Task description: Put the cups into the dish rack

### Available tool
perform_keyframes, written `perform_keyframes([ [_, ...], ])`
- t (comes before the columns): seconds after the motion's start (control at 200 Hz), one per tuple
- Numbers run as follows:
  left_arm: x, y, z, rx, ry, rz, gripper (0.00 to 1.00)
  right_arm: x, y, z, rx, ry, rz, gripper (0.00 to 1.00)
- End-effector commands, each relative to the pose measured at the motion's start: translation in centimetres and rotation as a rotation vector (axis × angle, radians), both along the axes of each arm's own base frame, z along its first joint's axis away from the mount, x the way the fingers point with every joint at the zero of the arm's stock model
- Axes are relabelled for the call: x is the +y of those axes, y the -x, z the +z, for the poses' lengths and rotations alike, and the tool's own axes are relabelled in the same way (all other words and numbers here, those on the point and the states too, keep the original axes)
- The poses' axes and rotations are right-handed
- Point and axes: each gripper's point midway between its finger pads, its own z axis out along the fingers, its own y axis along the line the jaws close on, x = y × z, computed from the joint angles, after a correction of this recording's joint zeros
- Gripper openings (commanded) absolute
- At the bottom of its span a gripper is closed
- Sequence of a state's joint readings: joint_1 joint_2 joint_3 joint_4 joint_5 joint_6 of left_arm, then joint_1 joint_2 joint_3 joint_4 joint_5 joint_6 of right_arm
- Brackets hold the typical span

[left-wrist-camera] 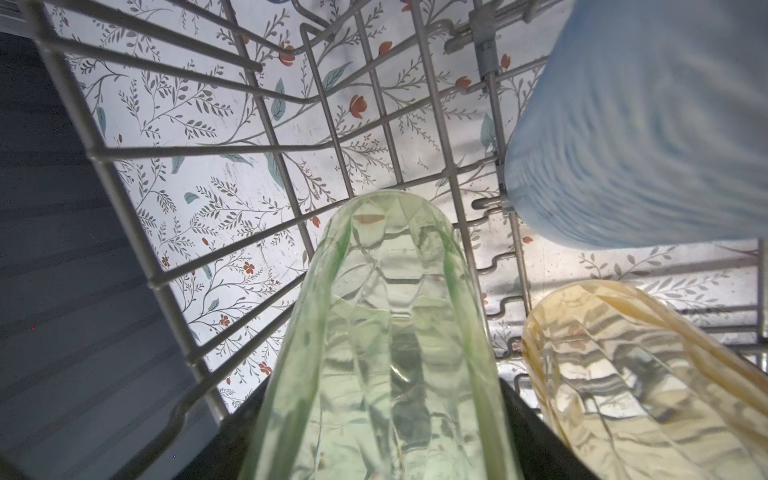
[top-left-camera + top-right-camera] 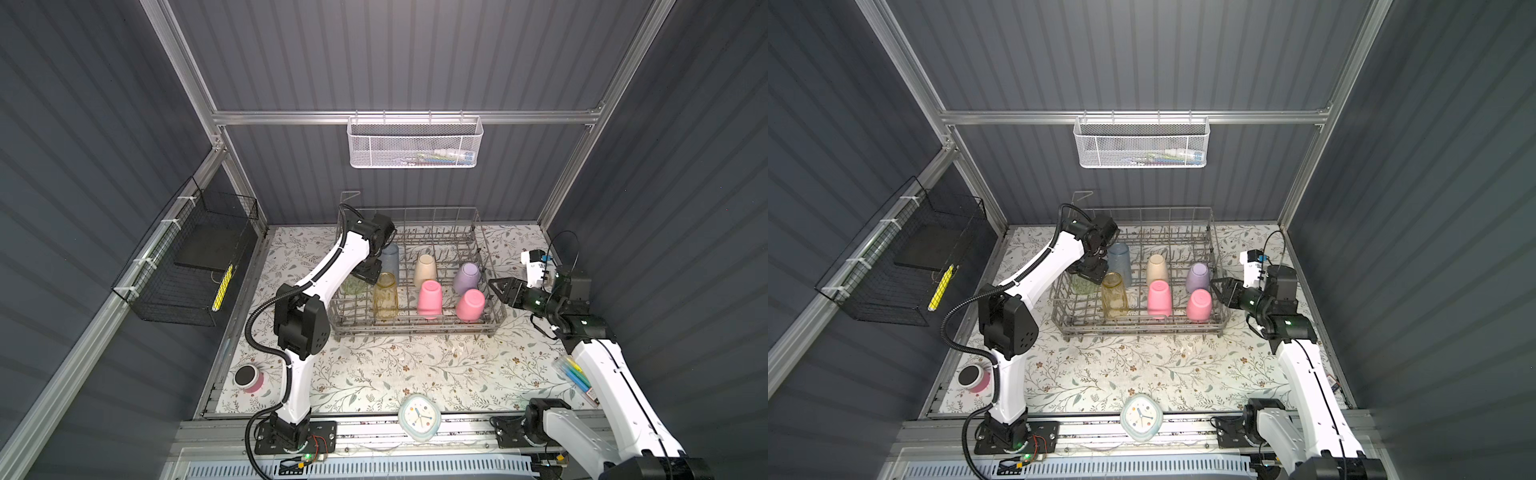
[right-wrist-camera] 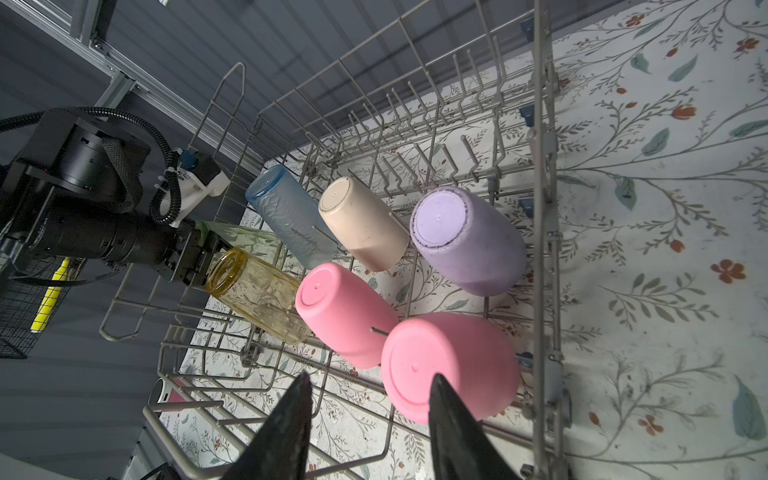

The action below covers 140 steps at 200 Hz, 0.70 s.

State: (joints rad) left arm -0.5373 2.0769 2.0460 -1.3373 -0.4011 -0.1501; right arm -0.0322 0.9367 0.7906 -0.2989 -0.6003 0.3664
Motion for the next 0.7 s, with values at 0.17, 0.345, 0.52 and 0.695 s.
perform_keyframes([
  [0.17,-0.2,0.1,0.0,-0.012,-0.001,0.003,0.78,0.1,-0.2,0.1,-0.009,-0.011,0.008,0.47],
  [0.345,-0.1,0.0,0.2,-0.019,-0.001,0.005,0.78,0.1,-0.1,0.1,-0.008,-0.011,0.008,0.47],
  [0.52,0.0,-0.1,0.8,-0.038,-0.001,0.008,0.78,0.1,-0.1,0.0,-0.006,-0.013,0.011,0.48],
  [0.695,0.3,-0.1,1.4,-0.057,-0.008,0.012,0.78,0.1,-0.1,0.0,-0.006,-0.012,0.01,0.47],
])
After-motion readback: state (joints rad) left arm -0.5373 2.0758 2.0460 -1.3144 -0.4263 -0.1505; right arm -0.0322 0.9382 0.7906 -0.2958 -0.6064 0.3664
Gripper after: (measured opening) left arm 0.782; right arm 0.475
